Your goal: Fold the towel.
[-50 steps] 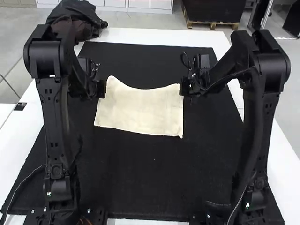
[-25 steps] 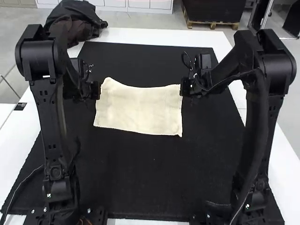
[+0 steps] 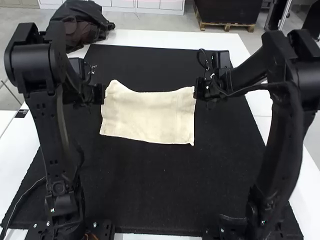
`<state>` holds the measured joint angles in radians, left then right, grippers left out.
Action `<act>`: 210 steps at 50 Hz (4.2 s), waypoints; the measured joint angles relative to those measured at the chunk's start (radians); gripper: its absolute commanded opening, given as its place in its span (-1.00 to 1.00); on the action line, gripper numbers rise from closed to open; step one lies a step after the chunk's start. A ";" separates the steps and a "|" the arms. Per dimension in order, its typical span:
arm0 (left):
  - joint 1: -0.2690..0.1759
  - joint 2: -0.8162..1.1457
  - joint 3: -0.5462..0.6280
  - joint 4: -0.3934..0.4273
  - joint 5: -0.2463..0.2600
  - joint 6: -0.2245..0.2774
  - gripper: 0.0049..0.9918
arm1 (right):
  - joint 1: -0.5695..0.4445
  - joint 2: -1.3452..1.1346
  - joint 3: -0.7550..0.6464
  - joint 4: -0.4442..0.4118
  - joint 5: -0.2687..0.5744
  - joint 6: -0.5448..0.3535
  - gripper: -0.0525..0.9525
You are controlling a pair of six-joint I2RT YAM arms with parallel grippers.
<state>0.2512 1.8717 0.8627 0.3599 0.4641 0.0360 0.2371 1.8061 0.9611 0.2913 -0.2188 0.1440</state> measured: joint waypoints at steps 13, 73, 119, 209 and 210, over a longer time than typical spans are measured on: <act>0.000 -0.026 -0.040 0.018 0.016 0.000 -0.96 | 0.000 -0.084 -0.044 -0.038 -0.014 0.006 -0.95; 0.020 -0.222 -0.184 -0.051 0.064 -0.018 -0.96 | -0.046 -0.286 -0.248 -0.118 -0.099 0.013 -0.95; 0.035 -0.307 -0.390 0.028 0.055 -0.018 -0.96 | -0.051 -0.288 -0.385 -0.032 -0.118 -0.040 -0.95; 0.162 -0.453 -0.504 0.217 -0.101 -0.079 0.96 | -0.100 -0.161 -0.362 -0.046 -0.187 -0.048 0.86; 0.162 -0.459 -0.502 0.211 -0.101 -0.079 0.96 | -0.099 -0.160 -0.361 -0.046 -0.187 -0.047 0.87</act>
<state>0.4133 1.4128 0.3611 0.5709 0.3630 -0.0433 0.1379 1.6463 0.5999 0.2451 -0.4061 0.0967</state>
